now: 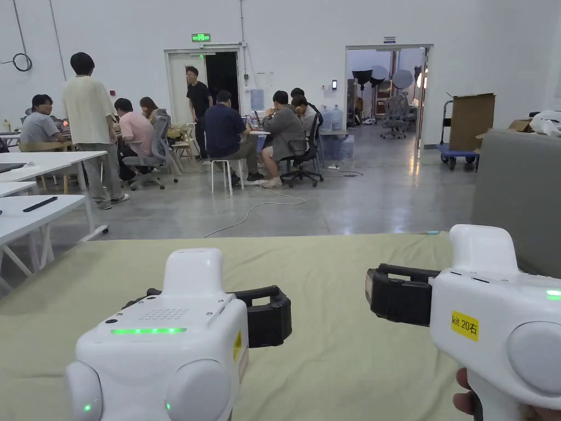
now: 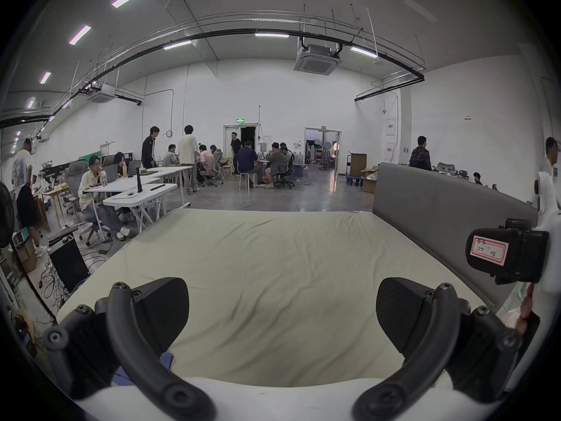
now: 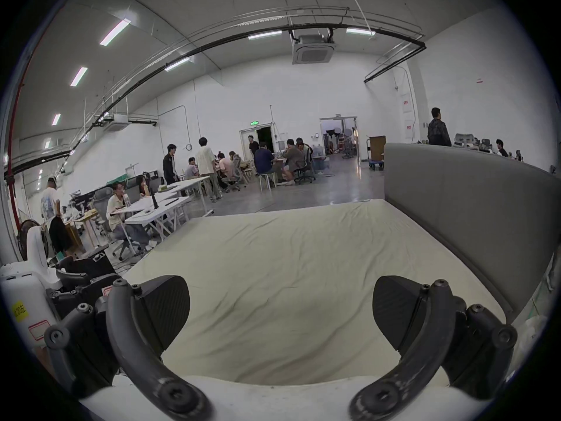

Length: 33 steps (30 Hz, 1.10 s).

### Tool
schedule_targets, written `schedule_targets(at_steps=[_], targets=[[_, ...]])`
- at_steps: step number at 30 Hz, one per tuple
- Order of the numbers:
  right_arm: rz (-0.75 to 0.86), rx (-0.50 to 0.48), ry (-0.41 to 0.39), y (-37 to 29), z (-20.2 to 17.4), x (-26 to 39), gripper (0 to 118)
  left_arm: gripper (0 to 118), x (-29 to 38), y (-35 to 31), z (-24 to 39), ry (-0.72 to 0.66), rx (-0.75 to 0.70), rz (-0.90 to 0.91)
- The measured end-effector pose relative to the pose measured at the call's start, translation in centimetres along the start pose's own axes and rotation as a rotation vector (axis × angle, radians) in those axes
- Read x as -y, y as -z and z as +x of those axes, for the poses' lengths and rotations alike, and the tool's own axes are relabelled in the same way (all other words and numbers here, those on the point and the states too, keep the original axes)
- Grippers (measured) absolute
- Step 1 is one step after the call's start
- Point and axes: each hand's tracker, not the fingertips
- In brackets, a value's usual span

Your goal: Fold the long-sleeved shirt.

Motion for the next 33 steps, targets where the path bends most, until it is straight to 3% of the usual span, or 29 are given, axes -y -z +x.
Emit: schedule_targets(at_steps=[33], targets=[[-0.025, 0.020, -0.017, 0.14, -0.67, 0.66, 118, 118, 0.35, -0.14, -0.56, -0.027, -0.006, -0.022]])
